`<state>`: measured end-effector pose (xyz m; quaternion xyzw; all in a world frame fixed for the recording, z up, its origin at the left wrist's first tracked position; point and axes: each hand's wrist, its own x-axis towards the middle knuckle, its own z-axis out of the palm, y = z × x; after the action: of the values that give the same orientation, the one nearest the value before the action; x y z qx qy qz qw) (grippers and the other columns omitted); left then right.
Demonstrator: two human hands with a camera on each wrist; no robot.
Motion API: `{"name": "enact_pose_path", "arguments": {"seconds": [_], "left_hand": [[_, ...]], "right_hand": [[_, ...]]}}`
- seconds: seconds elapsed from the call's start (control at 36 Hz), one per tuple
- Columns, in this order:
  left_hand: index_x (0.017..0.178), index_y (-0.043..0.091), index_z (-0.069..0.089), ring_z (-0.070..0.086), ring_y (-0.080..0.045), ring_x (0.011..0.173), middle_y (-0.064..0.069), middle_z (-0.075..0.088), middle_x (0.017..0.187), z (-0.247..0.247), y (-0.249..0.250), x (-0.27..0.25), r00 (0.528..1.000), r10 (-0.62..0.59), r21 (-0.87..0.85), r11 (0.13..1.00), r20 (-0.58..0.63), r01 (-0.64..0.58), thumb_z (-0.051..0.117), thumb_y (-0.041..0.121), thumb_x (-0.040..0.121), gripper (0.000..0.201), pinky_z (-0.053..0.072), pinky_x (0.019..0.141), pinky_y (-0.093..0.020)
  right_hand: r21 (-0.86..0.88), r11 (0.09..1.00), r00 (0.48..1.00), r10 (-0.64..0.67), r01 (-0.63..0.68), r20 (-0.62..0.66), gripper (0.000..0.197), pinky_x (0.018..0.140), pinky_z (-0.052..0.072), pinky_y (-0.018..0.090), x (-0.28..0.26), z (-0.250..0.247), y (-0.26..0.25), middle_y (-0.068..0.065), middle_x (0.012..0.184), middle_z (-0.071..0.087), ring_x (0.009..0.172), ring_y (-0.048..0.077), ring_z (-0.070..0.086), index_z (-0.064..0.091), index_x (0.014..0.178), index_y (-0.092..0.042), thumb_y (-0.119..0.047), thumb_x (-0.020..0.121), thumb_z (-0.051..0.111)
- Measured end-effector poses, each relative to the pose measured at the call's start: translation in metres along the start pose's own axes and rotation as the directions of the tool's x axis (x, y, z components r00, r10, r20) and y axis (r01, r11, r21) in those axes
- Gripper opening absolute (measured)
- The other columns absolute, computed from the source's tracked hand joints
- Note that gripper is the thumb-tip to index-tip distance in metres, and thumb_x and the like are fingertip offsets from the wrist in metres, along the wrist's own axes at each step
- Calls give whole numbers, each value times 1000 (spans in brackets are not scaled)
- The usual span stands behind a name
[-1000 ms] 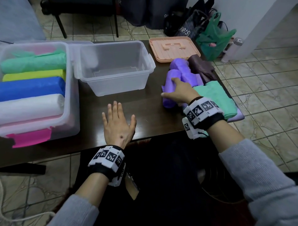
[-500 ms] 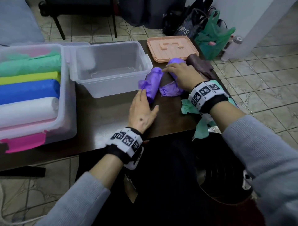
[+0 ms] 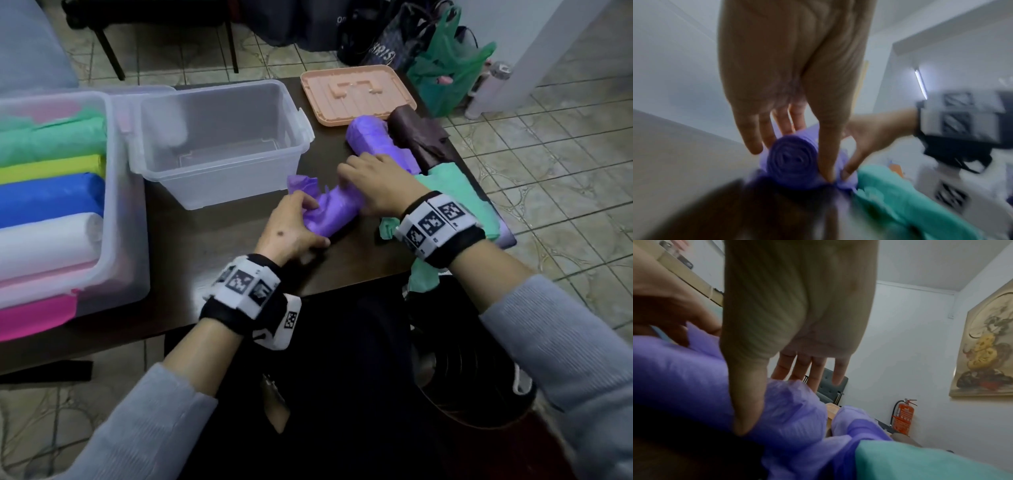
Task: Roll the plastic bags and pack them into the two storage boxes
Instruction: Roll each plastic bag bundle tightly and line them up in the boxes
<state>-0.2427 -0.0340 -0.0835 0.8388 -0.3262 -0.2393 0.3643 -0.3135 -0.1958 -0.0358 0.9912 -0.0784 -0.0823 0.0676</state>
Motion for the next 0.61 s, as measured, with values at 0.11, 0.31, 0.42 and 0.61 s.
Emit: {"name": "enact_pose_path", "arguments": {"seconds": [0.11, 0.31, 0.42, 0.61], "left_hand": [[120, 9, 53, 56, -20, 110, -5, 59, 121, -11, -4, 10, 980, -195, -174, 965, 34, 198, 81, 33, 70, 63, 43, 97, -29], [119, -1, 53, 58, -33, 108, -19, 59, 120, -10, 2, 26, 941, -335, -19, 942, 42, 336, 69, 42, 80, 60, 42, 76, -29], [116, 3, 60, 60, -30, 104, -18, 62, 117, -8, 15, 34, 935, -323, 45, 946, 147, 320, 64, 36, 83, 46, 47, 76, -30], [105, 3, 68, 62, -29, 106, -17, 66, 110, -10, 37, 42, 939, -259, 274, 942, 228, 194, 76, 39, 75, 47, 45, 75, -29]], "right_hand": [[-22, 1000, 998, 1, 1, 64, 63, 87, 35, 40, -20, 1, -6, 6, 121, 44, 113, 26, 40, 46, 122, -17, -30, 68, 76], [34, 999, 993, -6, 2, 117, 74, 87, 32, 37, -44, 7, -22, 7, 120, 45, 113, 26, 40, 43, 116, -12, -45, 61, 79], [183, 983, 995, -9, -9, 99, 67, 82, 31, 36, -56, 11, -31, 3, 114, 49, 108, 23, 42, 43, 110, -15, -50, 64, 76], [461, 876, 989, 118, -144, 85, 51, 89, 42, 42, -60, 21, -44, 9, 110, 53, 102, 27, 50, 45, 107, -11, -40, 75, 72]]}}
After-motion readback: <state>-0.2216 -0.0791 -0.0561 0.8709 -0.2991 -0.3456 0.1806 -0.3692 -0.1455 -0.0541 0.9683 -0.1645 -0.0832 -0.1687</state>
